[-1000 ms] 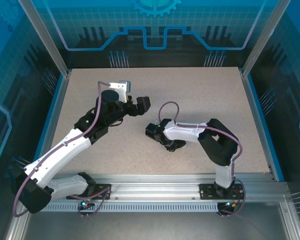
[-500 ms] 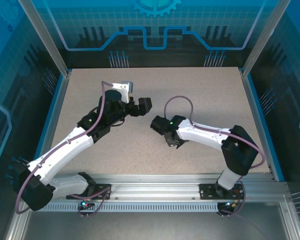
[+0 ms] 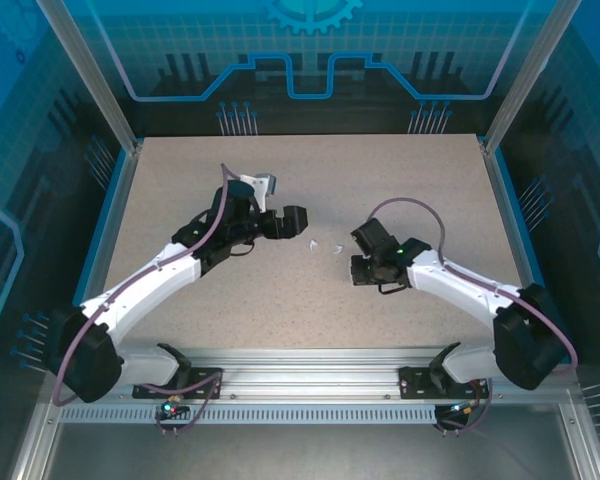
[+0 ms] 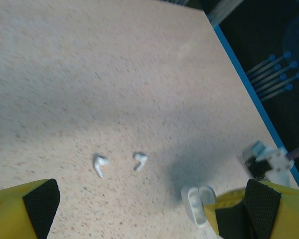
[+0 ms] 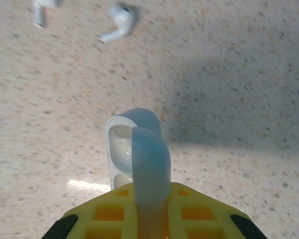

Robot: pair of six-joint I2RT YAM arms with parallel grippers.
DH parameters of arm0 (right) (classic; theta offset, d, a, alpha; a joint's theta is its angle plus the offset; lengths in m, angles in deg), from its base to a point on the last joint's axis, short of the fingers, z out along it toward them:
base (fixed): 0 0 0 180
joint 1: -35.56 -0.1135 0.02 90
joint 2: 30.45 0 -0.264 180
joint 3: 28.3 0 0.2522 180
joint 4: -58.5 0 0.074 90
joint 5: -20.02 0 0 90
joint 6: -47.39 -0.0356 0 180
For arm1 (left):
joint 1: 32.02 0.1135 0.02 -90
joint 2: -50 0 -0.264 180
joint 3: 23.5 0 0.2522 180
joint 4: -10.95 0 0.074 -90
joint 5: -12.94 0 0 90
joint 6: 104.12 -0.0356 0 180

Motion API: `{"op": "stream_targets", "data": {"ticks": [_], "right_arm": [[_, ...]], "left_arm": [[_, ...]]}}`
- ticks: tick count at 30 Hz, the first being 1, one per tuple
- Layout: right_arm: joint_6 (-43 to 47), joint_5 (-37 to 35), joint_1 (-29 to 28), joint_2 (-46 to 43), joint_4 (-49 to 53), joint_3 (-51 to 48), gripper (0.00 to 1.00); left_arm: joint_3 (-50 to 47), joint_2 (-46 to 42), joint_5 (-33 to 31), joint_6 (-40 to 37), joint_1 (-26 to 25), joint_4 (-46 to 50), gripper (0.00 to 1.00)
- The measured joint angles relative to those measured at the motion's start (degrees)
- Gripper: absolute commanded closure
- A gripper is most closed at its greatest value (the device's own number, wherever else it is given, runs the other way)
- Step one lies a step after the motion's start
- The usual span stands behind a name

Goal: Insert wireless bluetooth earbuds into charging case

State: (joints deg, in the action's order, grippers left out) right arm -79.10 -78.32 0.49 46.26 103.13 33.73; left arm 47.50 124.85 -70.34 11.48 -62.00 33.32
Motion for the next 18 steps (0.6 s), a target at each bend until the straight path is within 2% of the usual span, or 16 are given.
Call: {"op": "stream_targets", "data": {"ticks": [10,18], "right_arm": [[7.06,16.24,9.38,-7.04,-6.99,-1.68,0.85],[10.14,25.57,13.4,-8.09,-9.38,-1.68,0.85]], "left_arm": [[-0.85,5.42,16.59,-0.68,1.11,-3.69,0.01],[-0.83,8.15,23.02,0.02,1.7,-5.75,0.01]]}}
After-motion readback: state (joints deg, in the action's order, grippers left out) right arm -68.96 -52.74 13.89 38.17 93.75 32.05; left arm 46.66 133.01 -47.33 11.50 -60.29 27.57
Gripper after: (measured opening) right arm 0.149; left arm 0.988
